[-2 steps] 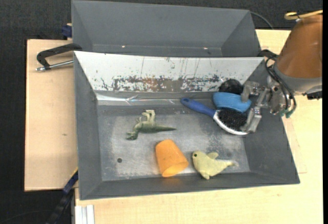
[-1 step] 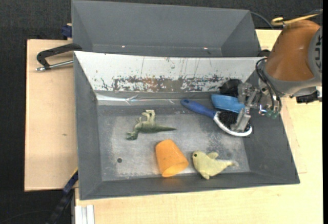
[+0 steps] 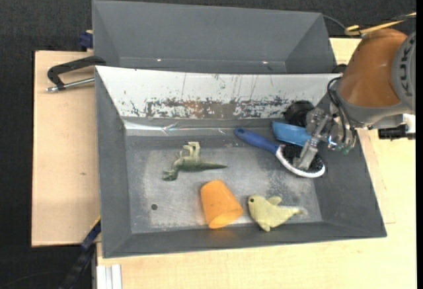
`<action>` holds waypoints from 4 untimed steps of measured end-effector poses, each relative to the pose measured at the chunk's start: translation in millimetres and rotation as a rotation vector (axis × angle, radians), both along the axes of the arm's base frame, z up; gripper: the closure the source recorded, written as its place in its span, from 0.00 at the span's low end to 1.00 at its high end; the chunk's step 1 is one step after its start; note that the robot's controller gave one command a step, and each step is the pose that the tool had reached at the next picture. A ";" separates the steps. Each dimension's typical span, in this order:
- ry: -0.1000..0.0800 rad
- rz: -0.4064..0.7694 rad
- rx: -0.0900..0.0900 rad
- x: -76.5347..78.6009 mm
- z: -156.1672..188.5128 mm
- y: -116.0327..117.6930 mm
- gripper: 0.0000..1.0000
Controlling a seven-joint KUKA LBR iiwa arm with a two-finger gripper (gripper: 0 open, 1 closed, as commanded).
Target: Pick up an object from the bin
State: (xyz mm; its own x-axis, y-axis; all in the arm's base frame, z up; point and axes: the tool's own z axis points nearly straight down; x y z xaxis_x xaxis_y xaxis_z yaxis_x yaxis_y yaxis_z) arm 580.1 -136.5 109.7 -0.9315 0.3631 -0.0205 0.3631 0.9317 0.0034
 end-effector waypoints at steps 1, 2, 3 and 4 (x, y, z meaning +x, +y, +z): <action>0.000 -0.053 0.001 0.2 -1.3 1.0 0.00; -0.002 -0.123 0.001 3.1 -4.2 4.2 0.00; 0.006 -0.023 0.001 -32.8 97.5 3.0 0.00; 0.018 -0.148 0.006 -15.6 -3.9 -5.3 0.00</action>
Offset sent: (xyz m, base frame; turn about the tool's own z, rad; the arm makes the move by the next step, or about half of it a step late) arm -0.0023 0.0197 -0.0397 0.1554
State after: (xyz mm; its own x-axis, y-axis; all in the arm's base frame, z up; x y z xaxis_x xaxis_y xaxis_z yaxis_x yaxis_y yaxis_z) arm 564.5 -141.8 105.8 -0.8681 0.4965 -0.0020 0.4965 0.8681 0.0008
